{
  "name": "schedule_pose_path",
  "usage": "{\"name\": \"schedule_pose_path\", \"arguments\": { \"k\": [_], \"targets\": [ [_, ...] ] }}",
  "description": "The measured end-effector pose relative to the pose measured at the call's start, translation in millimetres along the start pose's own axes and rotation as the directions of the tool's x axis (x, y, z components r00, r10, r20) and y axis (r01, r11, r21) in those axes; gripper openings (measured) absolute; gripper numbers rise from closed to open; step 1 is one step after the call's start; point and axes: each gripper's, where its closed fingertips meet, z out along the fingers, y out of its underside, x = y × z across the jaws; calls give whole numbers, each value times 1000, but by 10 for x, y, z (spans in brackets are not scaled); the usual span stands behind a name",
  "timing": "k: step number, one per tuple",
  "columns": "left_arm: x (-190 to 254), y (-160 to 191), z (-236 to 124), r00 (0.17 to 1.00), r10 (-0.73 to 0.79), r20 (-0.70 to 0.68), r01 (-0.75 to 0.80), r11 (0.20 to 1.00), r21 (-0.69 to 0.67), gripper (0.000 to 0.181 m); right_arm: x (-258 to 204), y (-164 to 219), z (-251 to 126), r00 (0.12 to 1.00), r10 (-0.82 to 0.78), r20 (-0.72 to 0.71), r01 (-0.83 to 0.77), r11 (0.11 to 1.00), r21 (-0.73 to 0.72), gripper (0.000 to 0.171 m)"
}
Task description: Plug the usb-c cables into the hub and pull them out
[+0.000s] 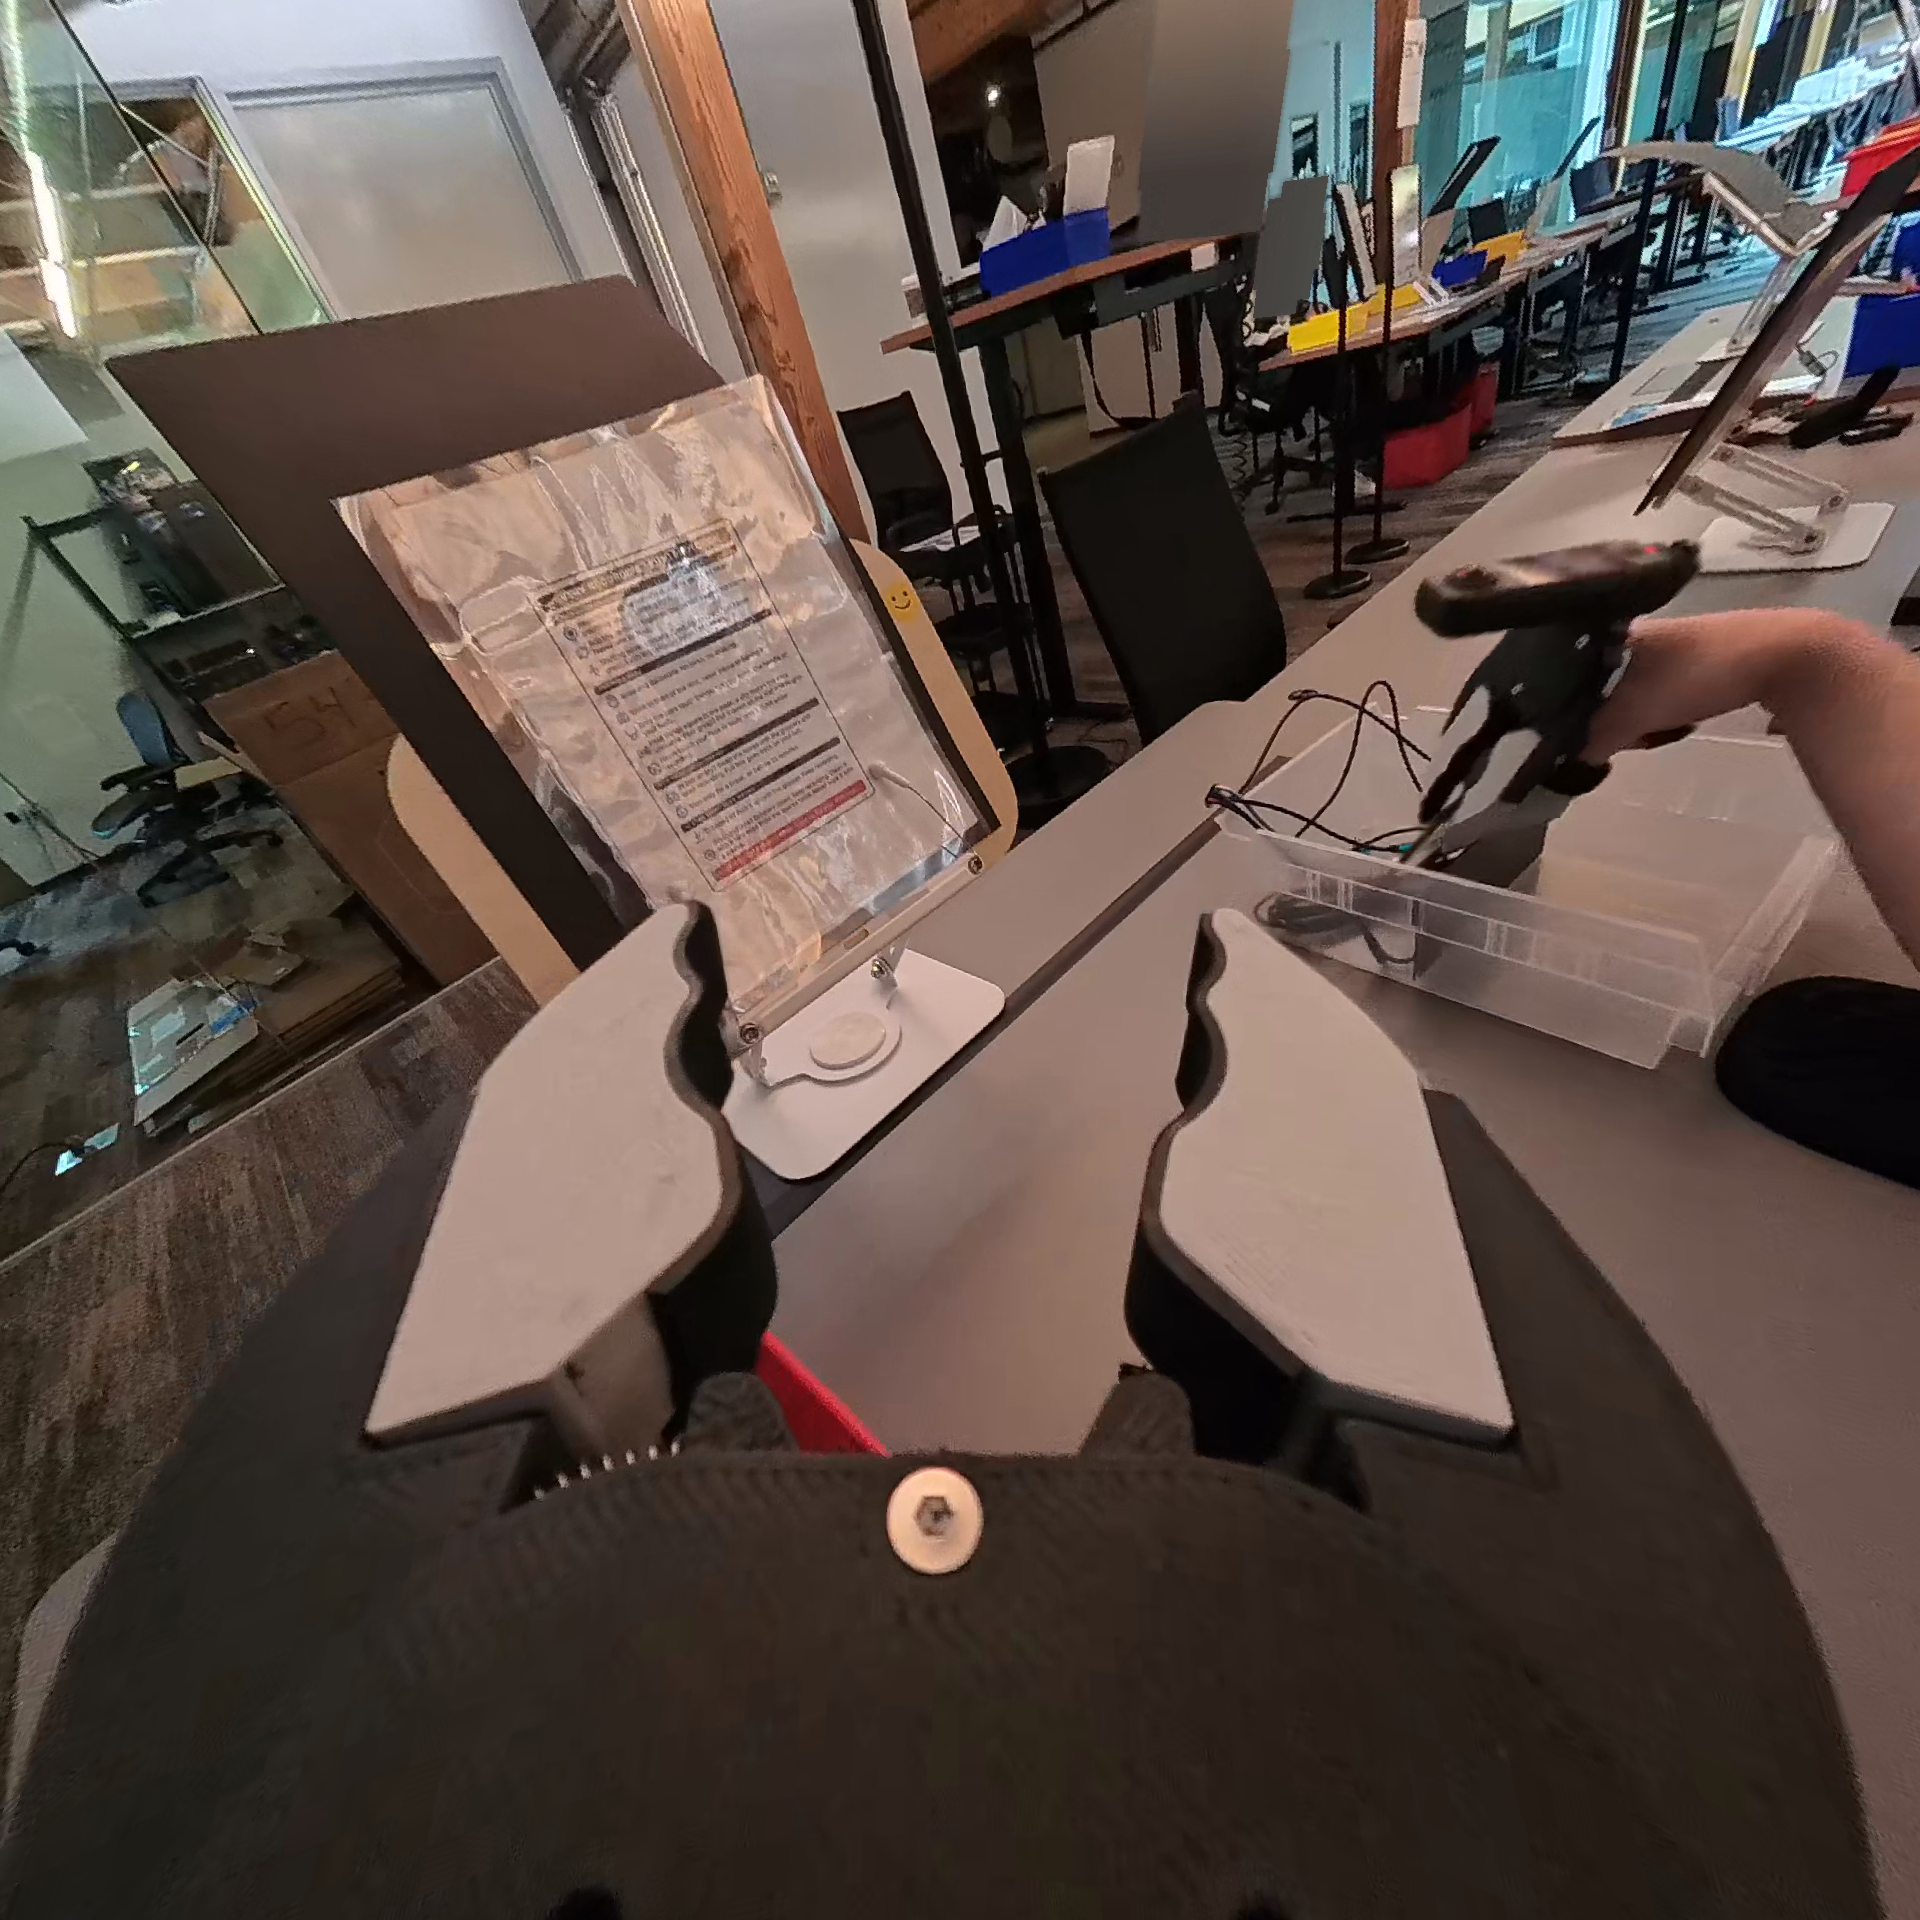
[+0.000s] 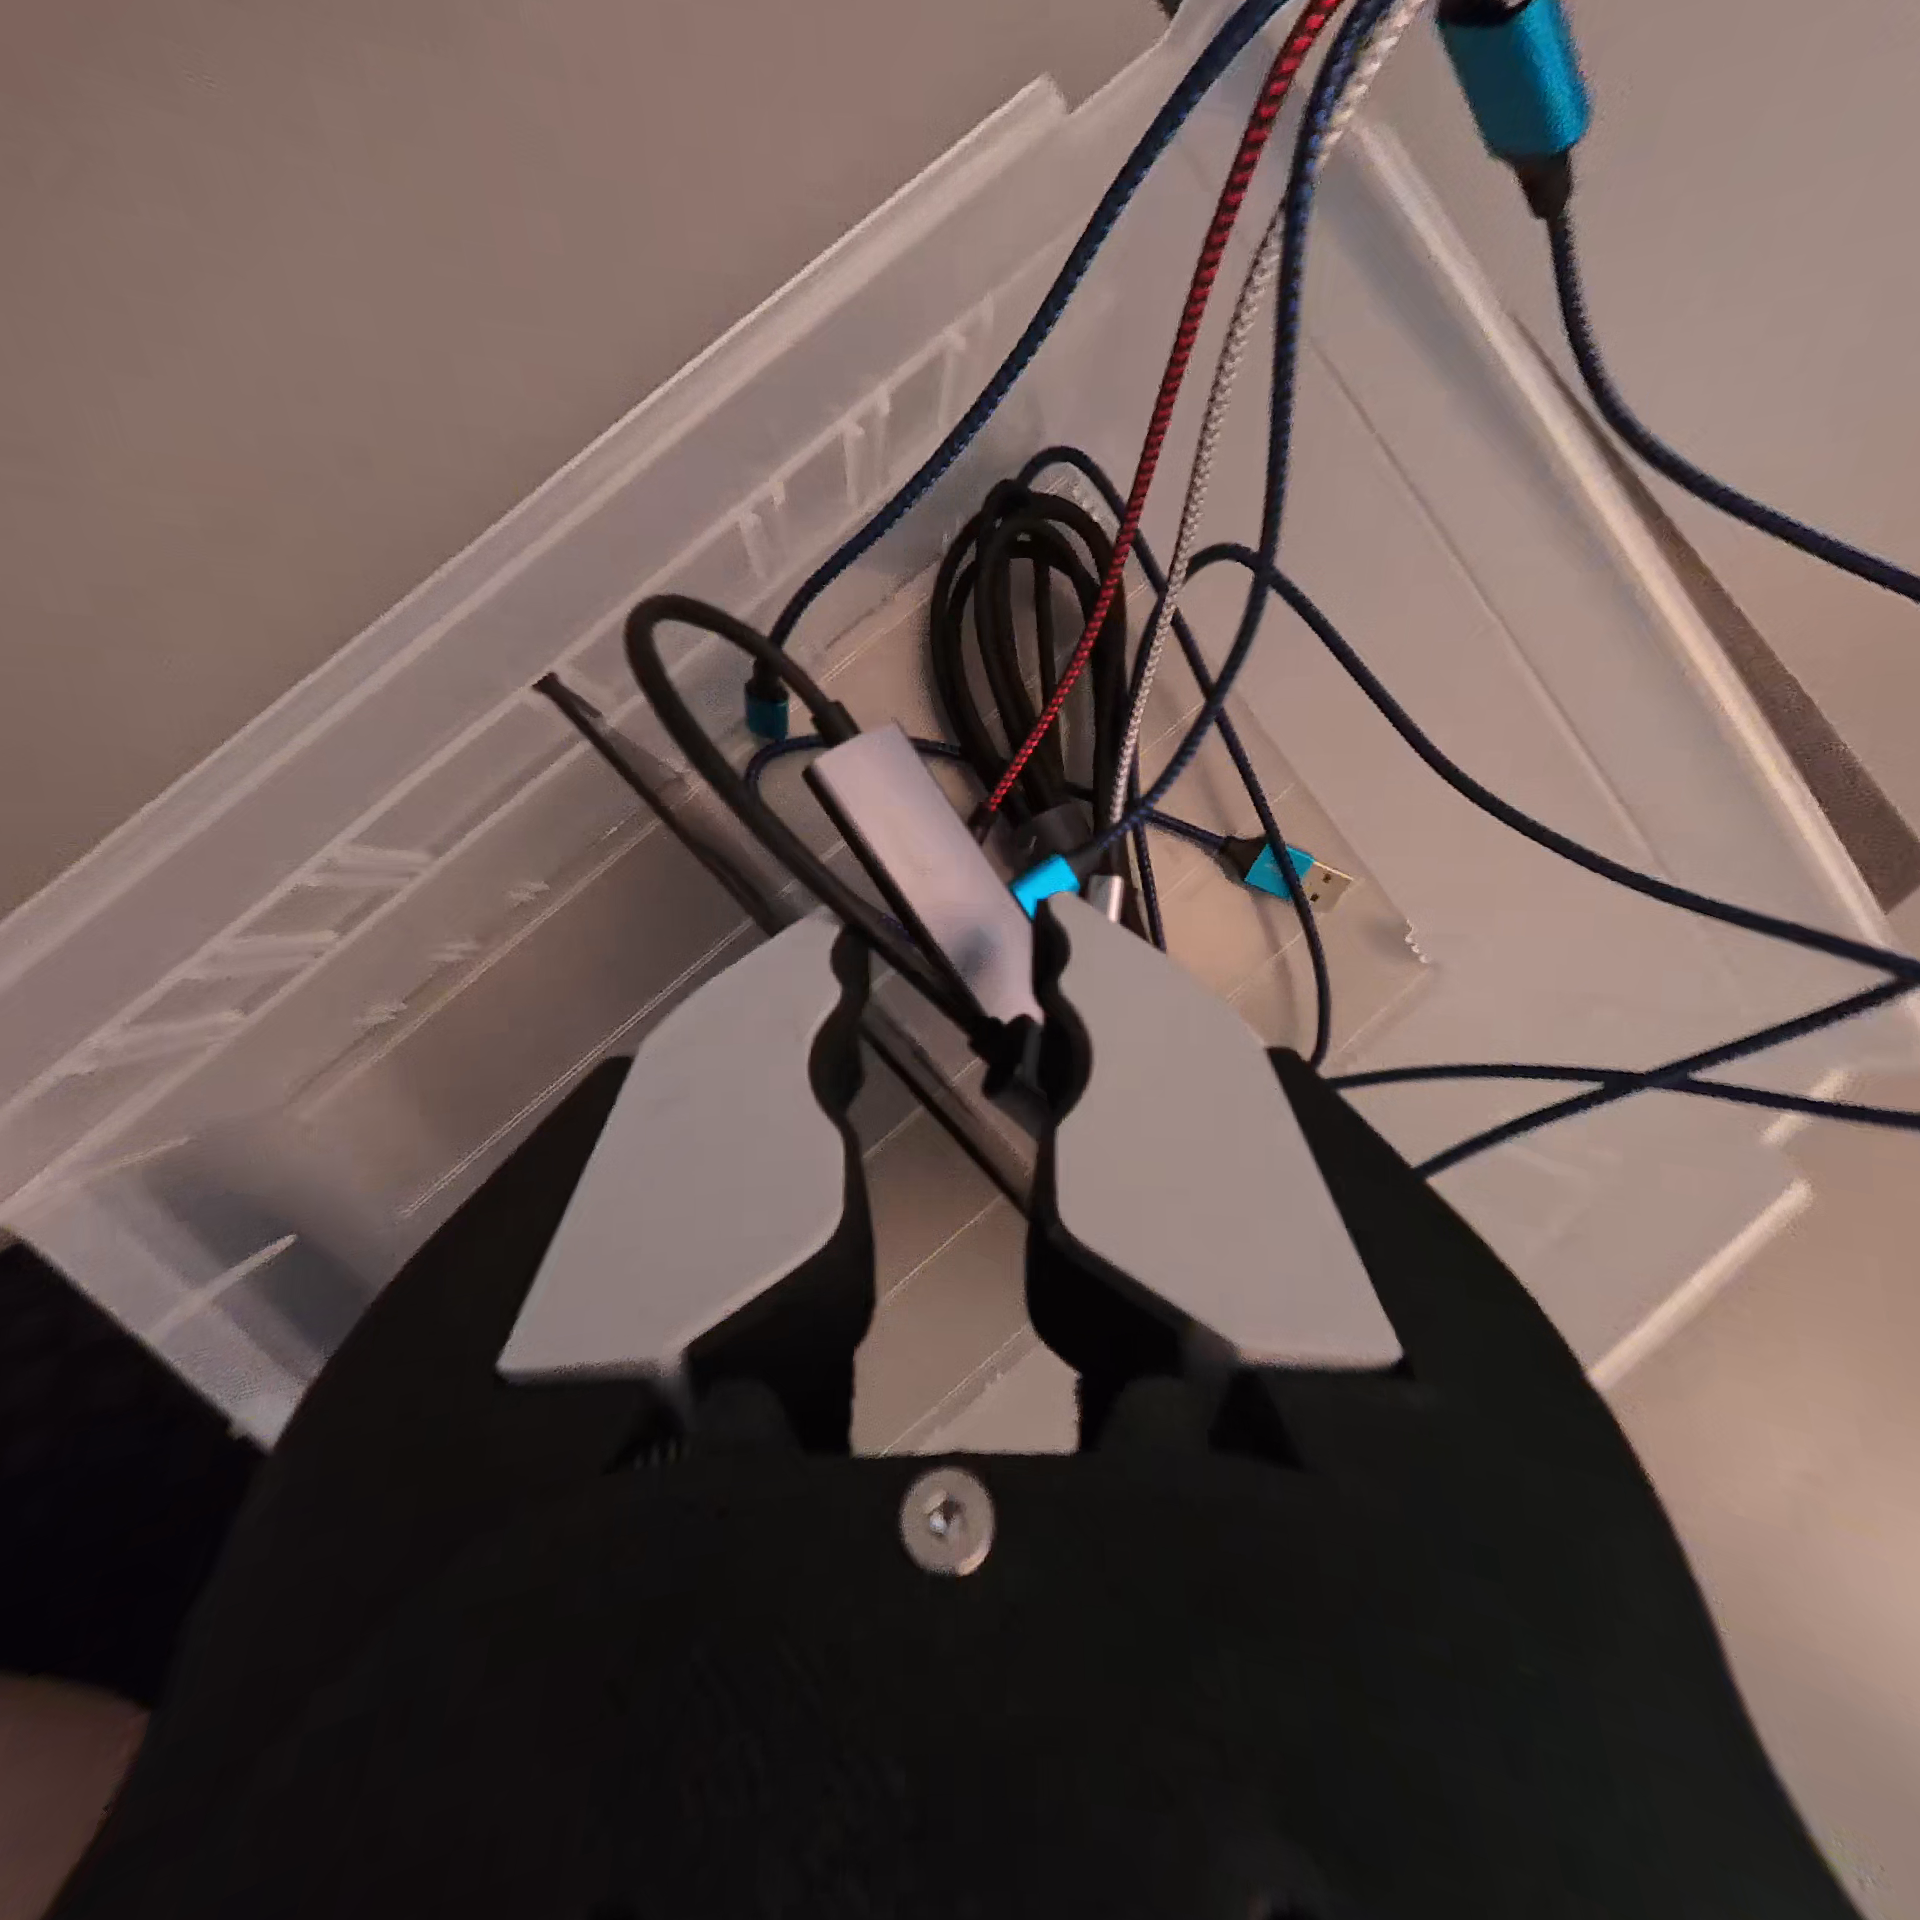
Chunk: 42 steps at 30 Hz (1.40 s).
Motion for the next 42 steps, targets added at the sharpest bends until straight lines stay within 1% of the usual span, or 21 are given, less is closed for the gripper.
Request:
{"name": "schedule_pose_path", "arguments": {
  "k": [1,4,7,8,10,13,14,16,18,19,21,23,25,27,29,30,33,34,35,37,42],
  "targets": [
    [-18,6,-9,1000,2,7,-2,1000,-3,85,14,2,-61,1000,12,-1,-12,1000,18,38],
    [-57,6,-59,1000,-25,12,25,1000,1,83,74,-3,-239,999,23,-33,-20,996,88,52],
    [-67,70,-96,997,-69,-15,69,997,-29,81,32,62,-319,1000,16,-12,-15,995,99,53],
    [-87,101,-99,997,-73,-10,73,996,-43,81,41,97,-309,1000,6,-17,-5,996,87,52],
    [-122,154,-95,997,-71,4,71,995,-66,80,175,133,-280,996,4,-88,2,998,66,50],
    [-113,206,-73,998,-70,2,70,993,-95,80,384,41,-252,983,81,-164,-66,993,98,39],
    [-102,212,-62,998,-69,-1,68,993,-100,81,434,8,-217,977,112,-179,-95,990,102,37],
    [-82,217,-36,998,-65,-7,64,993,-103,80,425,35,-61,977,144,-154,-139,989,44,35],
    [-64,227,-7,998,-68,-12,66,992,-109,80,383,132,115,984,118,-136,-126,991,-52,37],
    [-55,236,6,997,-69,-16,67,991,-114,80,348,118,142,986,127,-106,-134,989,-62,39],
    [-46,262,28,998,-67,-20,64,990,-129,80,360,119,158,980,170,-105,-178,981,-73,42],
    [-42,274,46,997,-68,-22,64,989,-135,80,410,132,152,974,182,-131,-193,978,-78,50],
    [-31,281,60,997,-72,-28,68,988,-138,79,422,76,127,973,194,-128,-200,979,-40,51],
    [-16,293,73,997,-71,-34,65,987,-145,79,452,-19,63,958,263,-111,-262,965,28,53],
    [-1,307,83,997,-68,-38,61,986,-155,79,461,-68,21,926,373,-56,-368,926,78,53],
    [5,309,86,997,-67,-40,60,986,-158,79,418,-56,23,906,423,3,-422,903,76,54],
    [37,298,96,996,-75,-57,65,986,-152,78,217,93,63,828,522,207,-527,849,-32,62],
    [51,294,99,995,-80,-66,70,986,-150,77,193,103,58,801,540,256,-550,834,-38,66],
    [58,294,103,994,-84,-71,72,986,-151,77,201,85,34,784,551,287,-570,821,-19,66],
    [65,303,110,994,-83,-74,71,985,-156,77,220,74,-16,769,555,318,-587,810,7,65],
    [81,317,127,993,-82,-81,68,984,-164,76,305,74,-109,822,492,287,-535,840,92,77]
  ]
}}
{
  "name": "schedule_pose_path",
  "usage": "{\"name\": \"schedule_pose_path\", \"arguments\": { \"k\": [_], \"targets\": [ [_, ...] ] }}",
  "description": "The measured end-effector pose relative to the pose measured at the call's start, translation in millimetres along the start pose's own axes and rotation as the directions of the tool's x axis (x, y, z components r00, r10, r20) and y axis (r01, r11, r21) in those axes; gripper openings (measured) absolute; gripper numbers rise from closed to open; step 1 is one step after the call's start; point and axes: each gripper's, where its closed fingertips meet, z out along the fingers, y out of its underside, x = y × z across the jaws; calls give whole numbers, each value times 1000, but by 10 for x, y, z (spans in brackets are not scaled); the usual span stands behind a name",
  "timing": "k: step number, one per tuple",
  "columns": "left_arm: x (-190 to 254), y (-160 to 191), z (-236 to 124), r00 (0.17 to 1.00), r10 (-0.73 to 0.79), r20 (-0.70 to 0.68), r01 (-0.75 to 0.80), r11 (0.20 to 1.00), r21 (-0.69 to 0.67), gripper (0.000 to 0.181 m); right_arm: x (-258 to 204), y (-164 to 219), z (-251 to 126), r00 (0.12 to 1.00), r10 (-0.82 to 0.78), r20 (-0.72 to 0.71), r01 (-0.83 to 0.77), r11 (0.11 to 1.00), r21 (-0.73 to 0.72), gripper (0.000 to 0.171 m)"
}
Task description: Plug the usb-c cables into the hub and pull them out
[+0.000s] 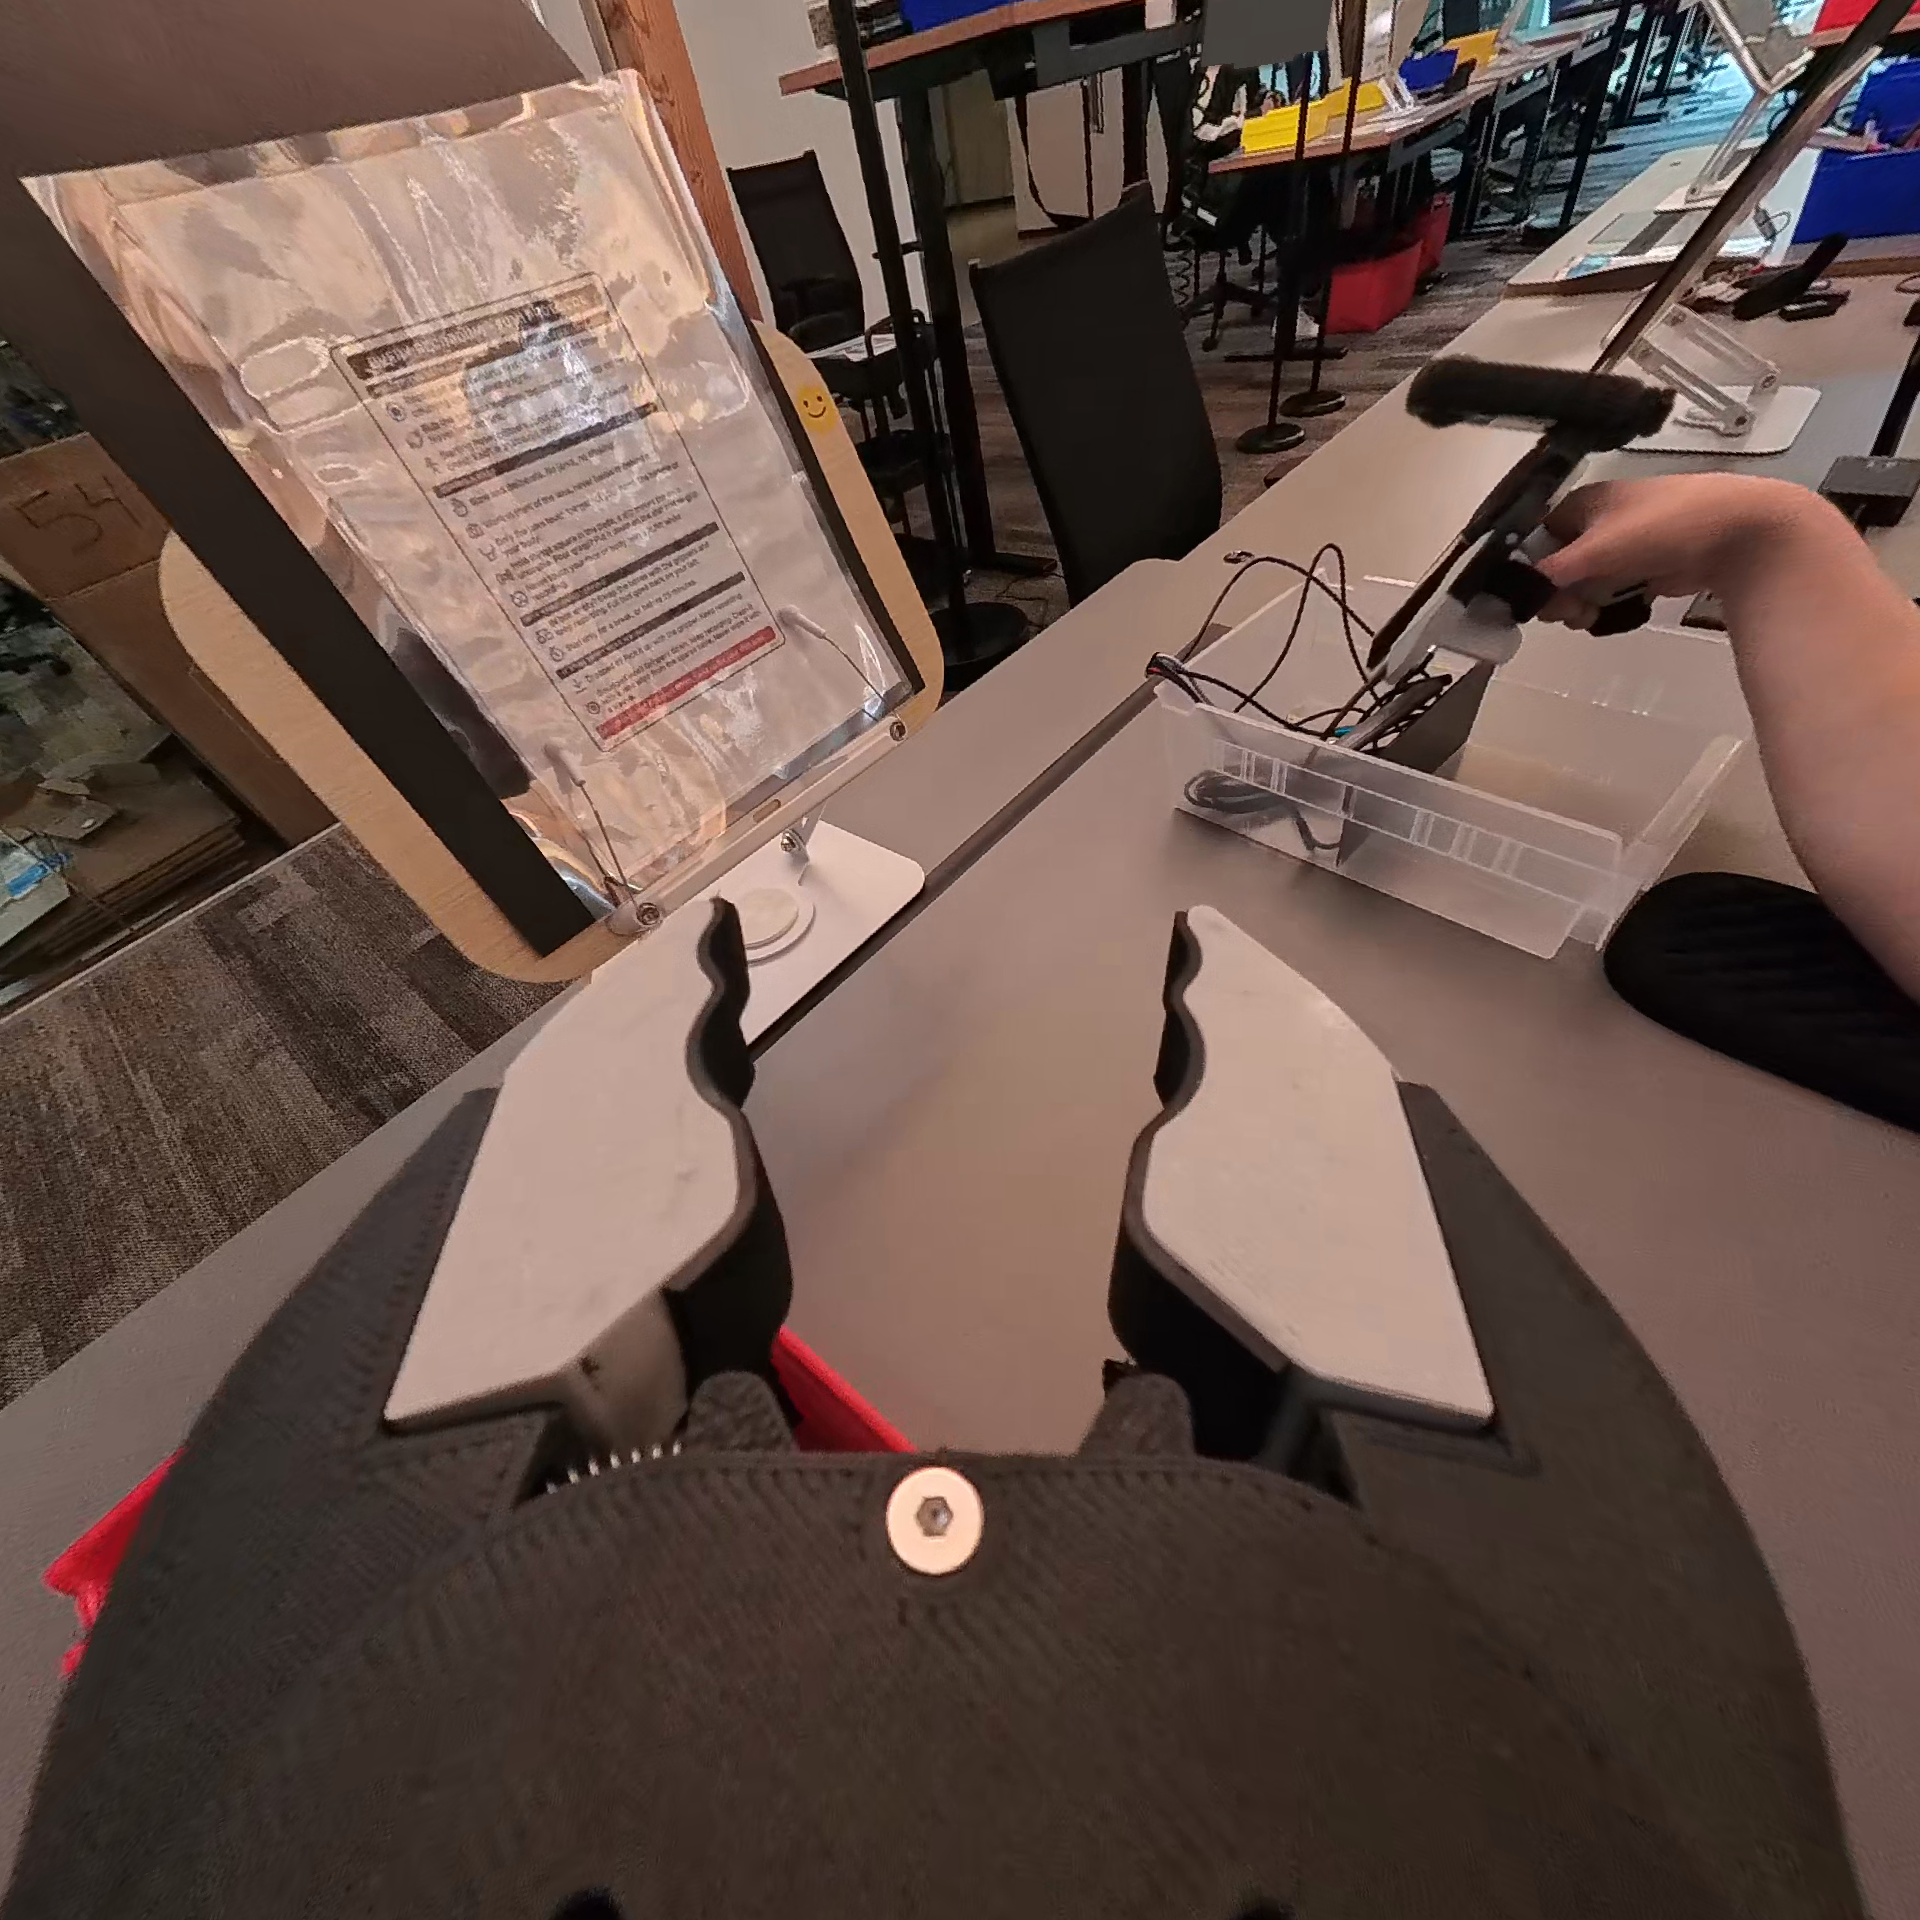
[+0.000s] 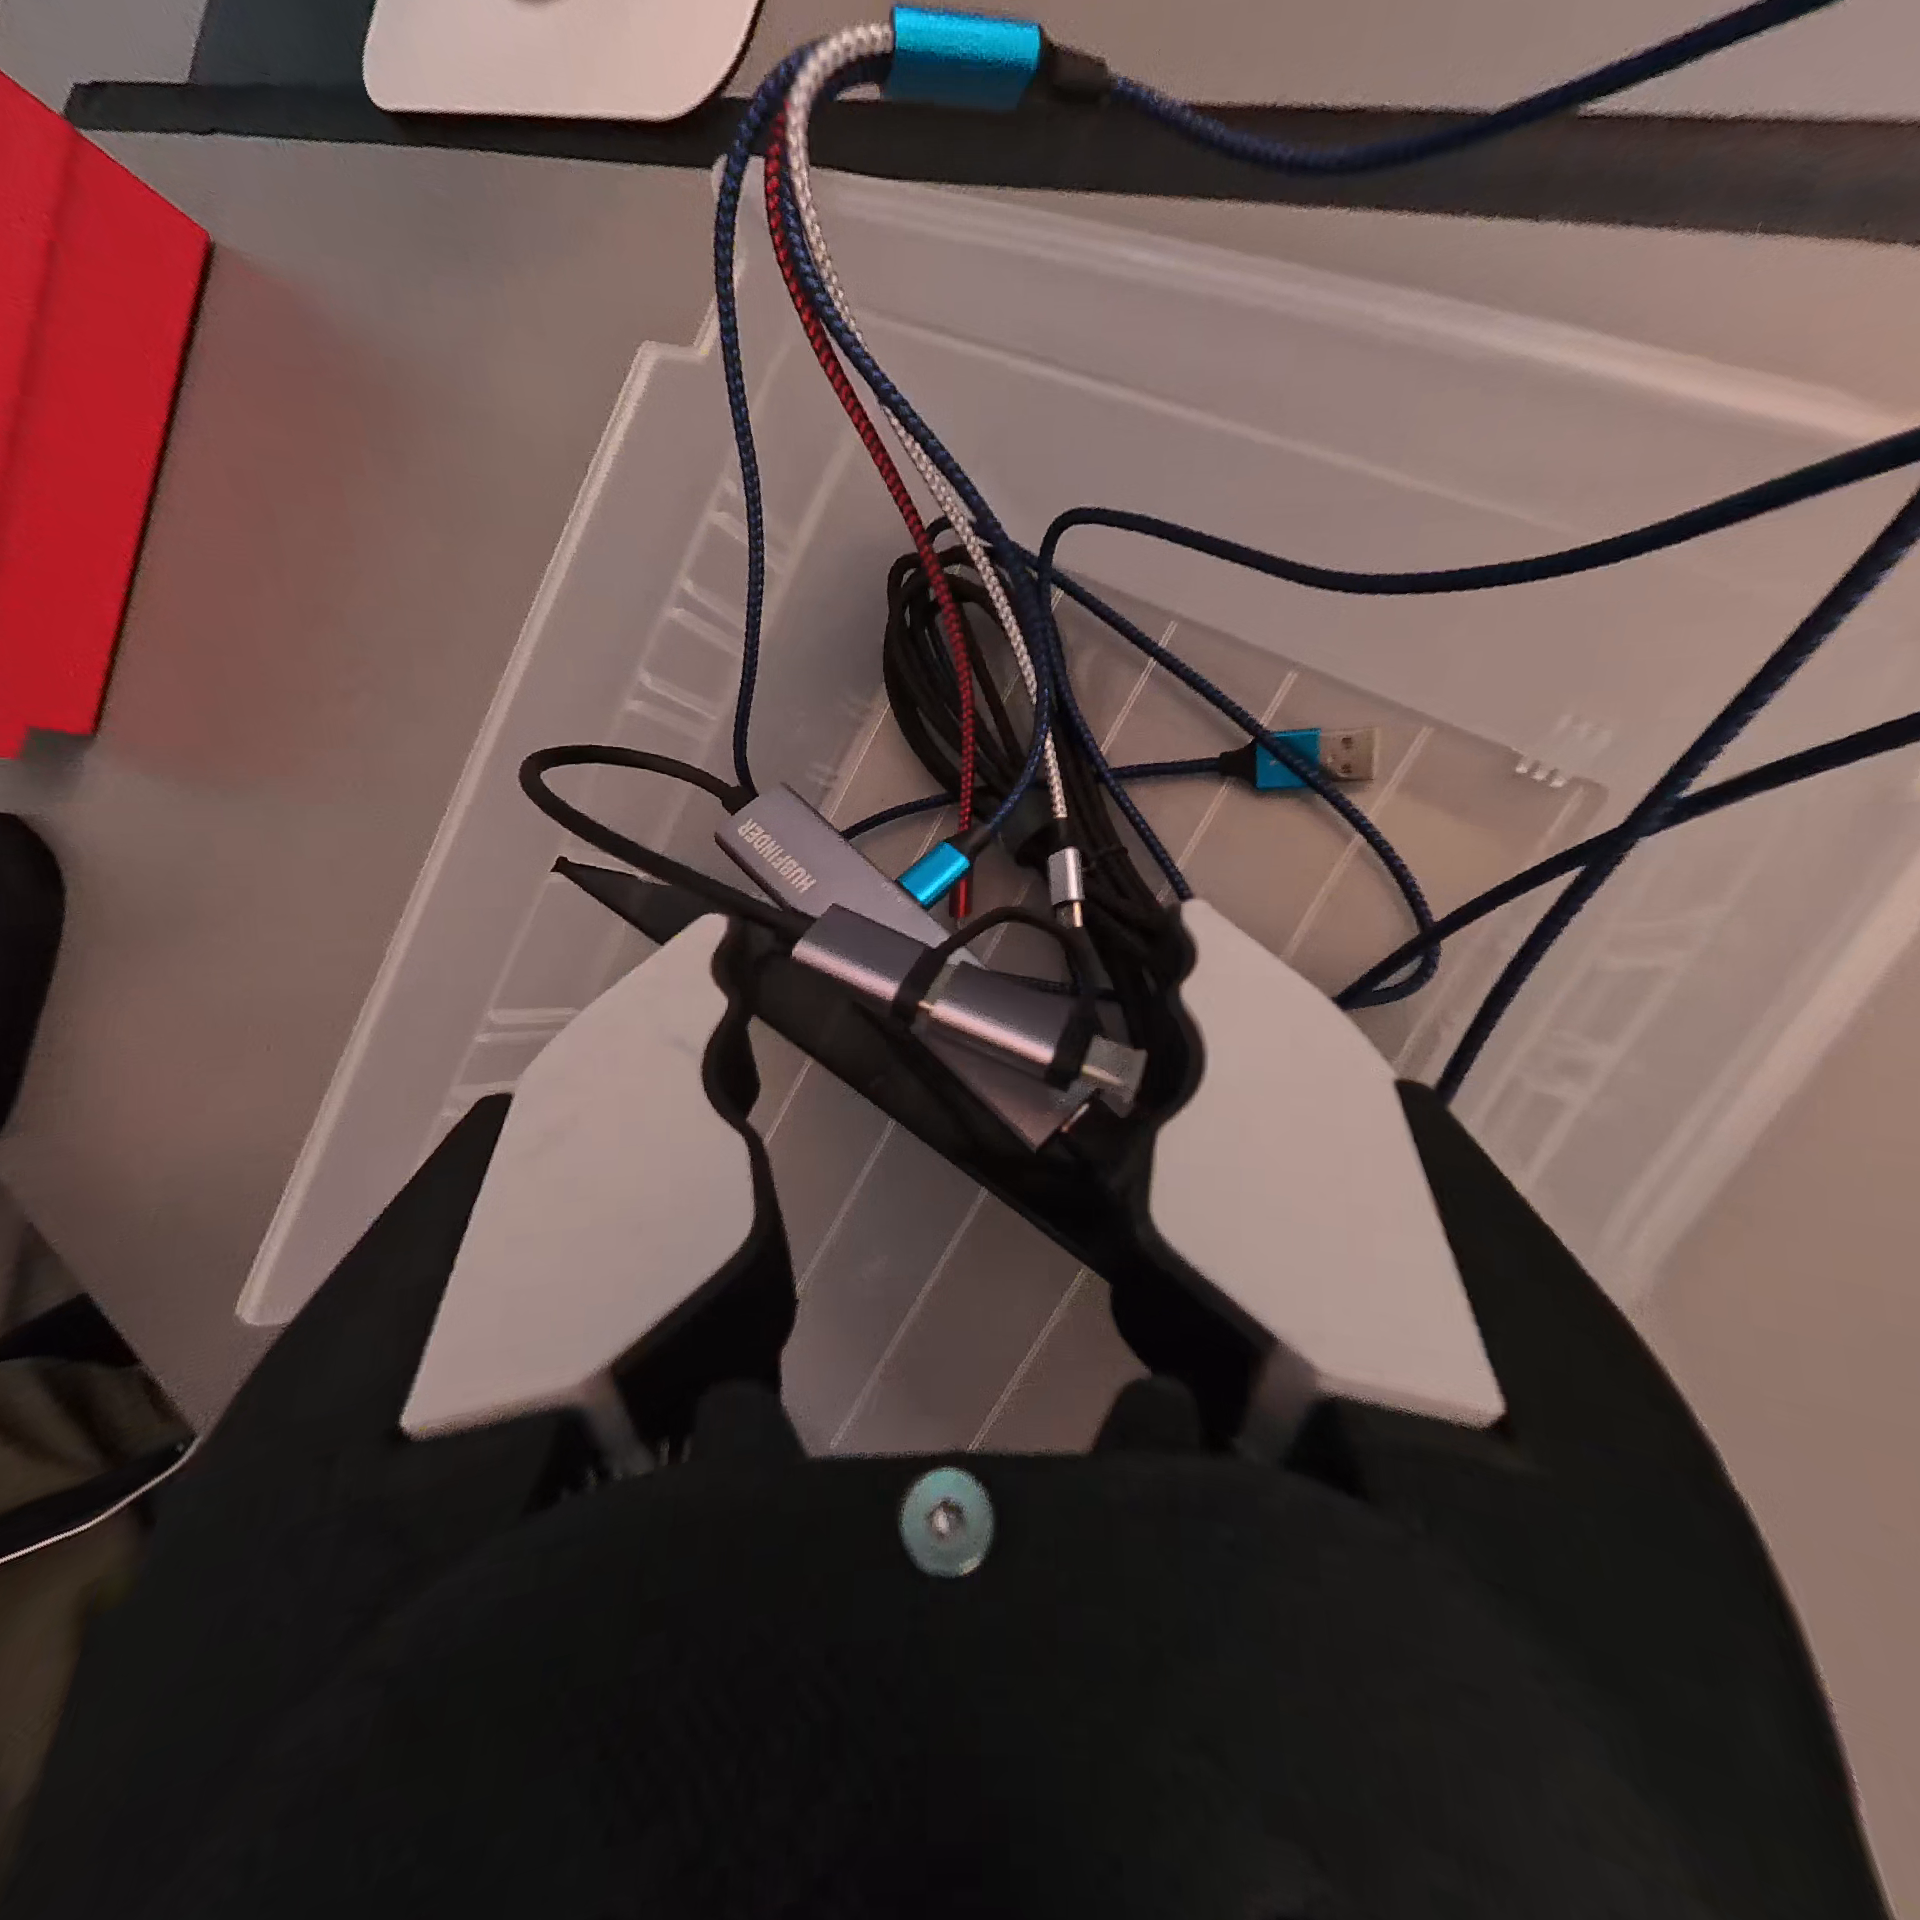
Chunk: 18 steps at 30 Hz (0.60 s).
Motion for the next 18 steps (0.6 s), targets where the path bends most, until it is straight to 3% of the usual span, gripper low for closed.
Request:
{"name": "schedule_pose_path", "arguments": {
  "k": [11,15,18],
  "targets": [
    [-6,4,-8,1000,0,-2,0,1000,-1,75,135,-121,-243,998,-18,-65,27,991,135,82],
    [-114,23,-70,999,-2,46,2,1000,-6,75,38,-397,-411,980,-136,-145,170,950,261,80],
    [-356,146,-185,987,-8,159,17,998,-57,75,-162,-690,-644,935,-246,-257,332,863,380,80]
  ]
}}
